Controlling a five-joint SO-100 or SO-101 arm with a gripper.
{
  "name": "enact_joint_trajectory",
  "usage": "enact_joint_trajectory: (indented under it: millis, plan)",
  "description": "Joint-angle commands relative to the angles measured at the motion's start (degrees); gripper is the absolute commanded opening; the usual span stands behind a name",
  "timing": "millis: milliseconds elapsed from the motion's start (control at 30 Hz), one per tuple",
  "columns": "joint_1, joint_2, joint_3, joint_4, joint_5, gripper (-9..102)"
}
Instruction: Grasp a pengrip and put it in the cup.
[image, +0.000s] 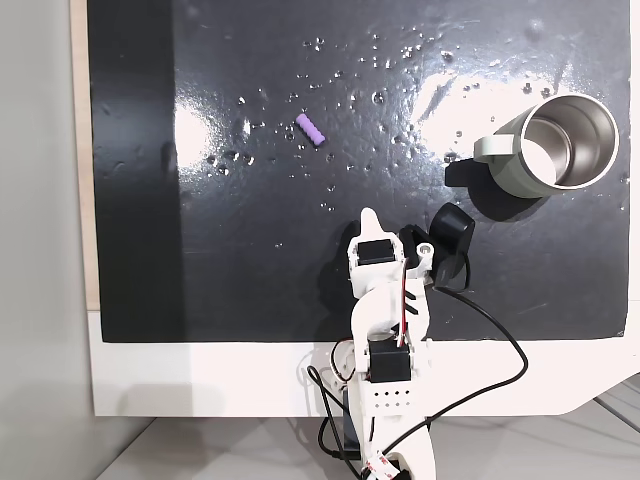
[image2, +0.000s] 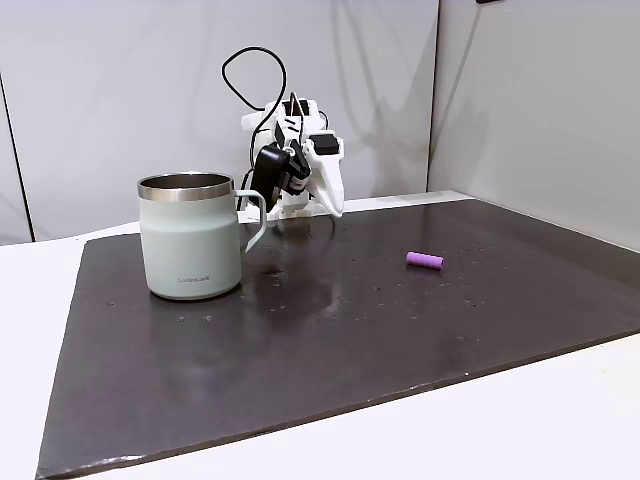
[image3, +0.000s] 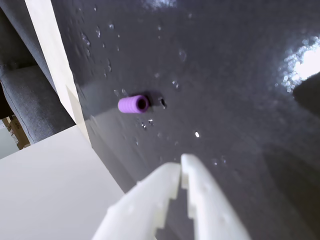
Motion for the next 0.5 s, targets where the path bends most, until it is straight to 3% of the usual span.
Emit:
enact_joint_trajectory:
  millis: [0,467]
  plan:
    - [1.1,0.7,-0.2,-1.8,1.2,0]
    - [0.4,0.7,-0.2,-1.8,0.4,0]
